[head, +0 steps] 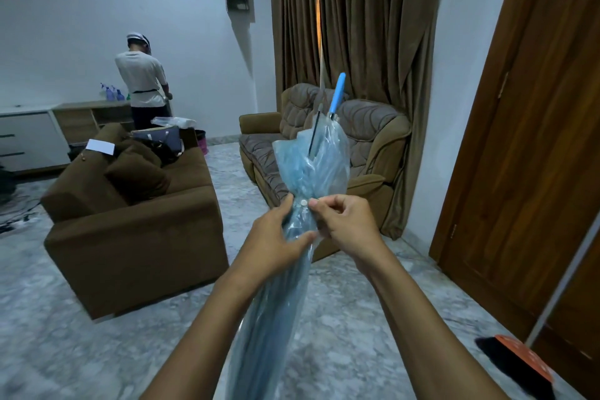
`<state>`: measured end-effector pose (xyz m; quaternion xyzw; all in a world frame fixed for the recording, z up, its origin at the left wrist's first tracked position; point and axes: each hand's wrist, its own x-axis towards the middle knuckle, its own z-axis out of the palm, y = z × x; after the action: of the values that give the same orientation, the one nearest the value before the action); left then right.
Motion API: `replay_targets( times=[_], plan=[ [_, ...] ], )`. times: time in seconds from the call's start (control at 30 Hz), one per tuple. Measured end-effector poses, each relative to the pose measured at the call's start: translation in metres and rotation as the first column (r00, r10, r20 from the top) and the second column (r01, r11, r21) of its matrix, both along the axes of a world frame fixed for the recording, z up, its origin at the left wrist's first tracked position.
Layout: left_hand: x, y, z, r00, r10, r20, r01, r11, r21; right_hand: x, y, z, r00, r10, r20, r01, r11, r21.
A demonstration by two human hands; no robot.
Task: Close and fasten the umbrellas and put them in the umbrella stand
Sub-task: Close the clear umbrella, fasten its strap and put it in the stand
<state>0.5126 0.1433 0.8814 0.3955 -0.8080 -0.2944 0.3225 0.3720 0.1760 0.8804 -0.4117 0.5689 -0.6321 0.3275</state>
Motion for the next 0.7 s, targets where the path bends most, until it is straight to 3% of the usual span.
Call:
replay_targets(
  times=[0.1, 0.23, 0.3, 0.43, 0.57, 0.63, 0.7],
  plan=[
    [0.002, -0.002, -0.002, 0.983, -0.015, -0.181, 0.027, 0.997, 0.066, -0.002, 0.002, 0.002, 0.996, 0.087, 0.001, -0.087, 0.995, -0.047],
    [0.004, -0.003, -0.003, 0.927, -0.015, -0.376, 0.099, 0.974, 0.204, -0.007, 0.004, 0.004, 0.995, 0.079, 0.064, -0.073, 0.993, -0.092],
    [0.006, -0.006, -0.004, 0.901, -0.015, -0.434, 0.145, 0.952, 0.269, -0.011, 0.005, 0.004, 0.986, 0.112, 0.121, -0.099, 0.99, -0.102],
    [0.008, -0.008, -0.009, 0.862, 0.003, -0.506, 0.199, 0.918, 0.343, -0.022, 0.008, 0.0, 0.972, 0.222, 0.08, -0.215, 0.972, -0.093],
    [0.004, -0.007, -0.014, 0.802, -0.002, -0.597, 0.307, 0.859, 0.409, -0.023, 0.01, -0.004, 0.996, 0.067, -0.056, -0.073, 0.99, -0.119],
    [0.001, -0.006, -0.015, 0.755, -0.006, -0.656, 0.387, 0.812, 0.437, -0.018, 0.011, -0.006, 1.0, -0.012, -0.01, 0.011, 0.992, -0.127],
    [-0.002, -0.005, -0.015, 0.711, 0.005, -0.703, 0.446, 0.77, 0.457, -0.01, 0.013, -0.008, 0.994, 0.018, 0.109, -0.005, 0.993, -0.119]
  ],
)
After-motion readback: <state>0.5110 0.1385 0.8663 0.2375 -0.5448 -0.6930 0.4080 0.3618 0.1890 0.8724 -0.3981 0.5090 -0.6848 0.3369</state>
